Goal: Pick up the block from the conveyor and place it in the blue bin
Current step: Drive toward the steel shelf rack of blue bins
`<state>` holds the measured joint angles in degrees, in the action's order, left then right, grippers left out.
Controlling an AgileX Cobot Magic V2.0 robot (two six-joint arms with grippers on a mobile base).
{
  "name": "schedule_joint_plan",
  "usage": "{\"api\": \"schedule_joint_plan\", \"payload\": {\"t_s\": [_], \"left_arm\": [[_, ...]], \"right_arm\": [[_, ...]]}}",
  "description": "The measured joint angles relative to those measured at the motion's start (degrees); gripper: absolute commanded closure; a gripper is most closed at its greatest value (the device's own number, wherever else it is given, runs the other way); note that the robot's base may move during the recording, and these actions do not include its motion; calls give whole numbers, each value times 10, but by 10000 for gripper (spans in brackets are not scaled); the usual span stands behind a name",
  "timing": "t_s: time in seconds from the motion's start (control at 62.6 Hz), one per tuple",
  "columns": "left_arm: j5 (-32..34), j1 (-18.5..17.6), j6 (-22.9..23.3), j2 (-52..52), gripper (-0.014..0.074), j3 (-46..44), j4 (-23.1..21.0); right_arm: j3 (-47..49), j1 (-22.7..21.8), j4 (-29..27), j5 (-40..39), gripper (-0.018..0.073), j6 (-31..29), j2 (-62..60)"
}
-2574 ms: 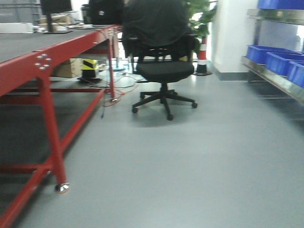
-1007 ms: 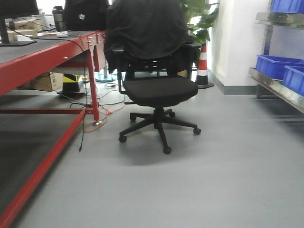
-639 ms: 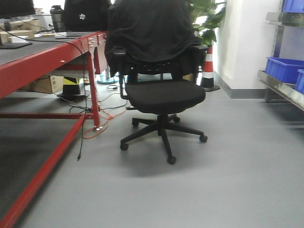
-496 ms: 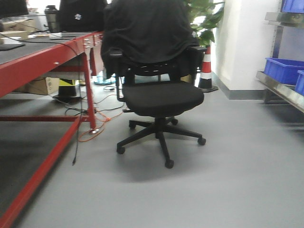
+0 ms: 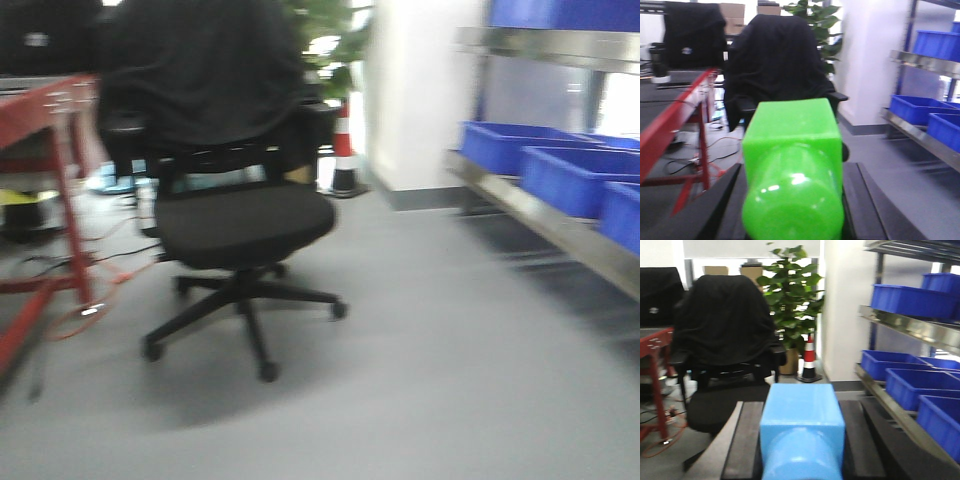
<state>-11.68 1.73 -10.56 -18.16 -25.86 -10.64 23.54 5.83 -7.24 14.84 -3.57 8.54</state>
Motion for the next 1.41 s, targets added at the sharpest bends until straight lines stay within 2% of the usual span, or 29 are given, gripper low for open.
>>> {"api": "schedule_joint_plan", "payload": {"t_s": [1.407], "left_arm": [[0, 0, 0, 0, 708, 0, 0]], "right_arm": [[0, 0, 0, 0, 715, 0, 0]]}}
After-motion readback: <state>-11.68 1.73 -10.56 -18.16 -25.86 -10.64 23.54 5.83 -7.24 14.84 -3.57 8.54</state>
